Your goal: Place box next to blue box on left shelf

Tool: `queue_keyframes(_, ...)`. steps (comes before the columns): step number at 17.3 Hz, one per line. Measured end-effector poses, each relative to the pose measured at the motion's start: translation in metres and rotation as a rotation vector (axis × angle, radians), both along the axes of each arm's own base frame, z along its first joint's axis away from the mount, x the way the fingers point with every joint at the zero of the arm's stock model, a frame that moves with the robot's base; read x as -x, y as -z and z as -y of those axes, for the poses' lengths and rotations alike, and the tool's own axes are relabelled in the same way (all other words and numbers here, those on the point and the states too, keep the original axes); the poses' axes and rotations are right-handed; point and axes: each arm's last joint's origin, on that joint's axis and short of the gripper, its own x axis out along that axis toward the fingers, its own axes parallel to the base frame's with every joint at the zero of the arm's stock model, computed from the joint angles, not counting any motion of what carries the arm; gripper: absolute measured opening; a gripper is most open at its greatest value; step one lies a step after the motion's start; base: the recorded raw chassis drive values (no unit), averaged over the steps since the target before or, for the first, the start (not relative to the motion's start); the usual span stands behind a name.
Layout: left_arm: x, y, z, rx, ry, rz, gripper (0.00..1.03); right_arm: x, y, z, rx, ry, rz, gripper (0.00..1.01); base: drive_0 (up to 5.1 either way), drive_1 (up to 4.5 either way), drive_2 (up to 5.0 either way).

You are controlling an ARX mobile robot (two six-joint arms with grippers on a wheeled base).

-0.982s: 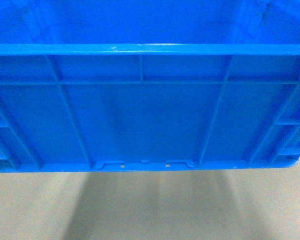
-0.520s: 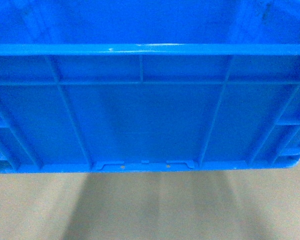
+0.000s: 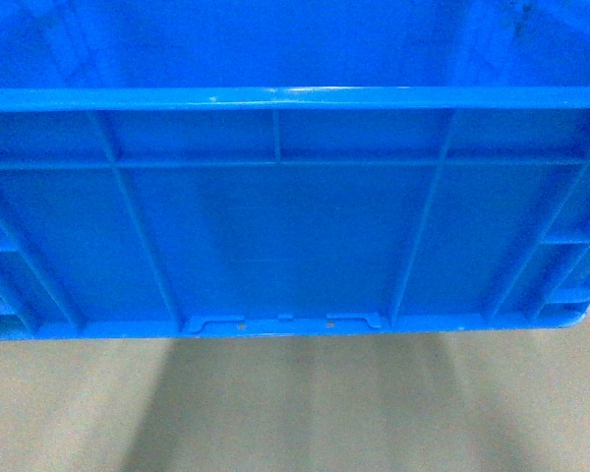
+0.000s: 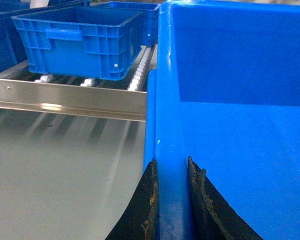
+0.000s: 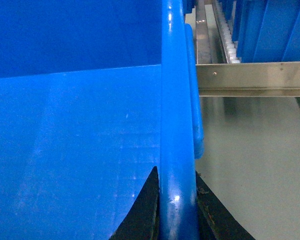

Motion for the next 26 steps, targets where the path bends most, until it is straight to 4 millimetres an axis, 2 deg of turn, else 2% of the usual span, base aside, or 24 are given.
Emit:
queue_keyframes(24, 0.0003, -0.0007, 0.0003, 0.001, 0.005, 0.004, 0.11, -0.0002, 0.0001, 0.0013, -0.002, 0.003, -0.002, 0.09, 0.0, 4.14, -4.1)
queue_keyframes(26, -0.0005, 0.0005, 0.0004, 0.001, 0.007, 0.000, 0.11, -0.0005, 0.0002, 0.0014, 0.003, 0.004, 0.000, 0.09, 0.0, 0.00, 0.0)
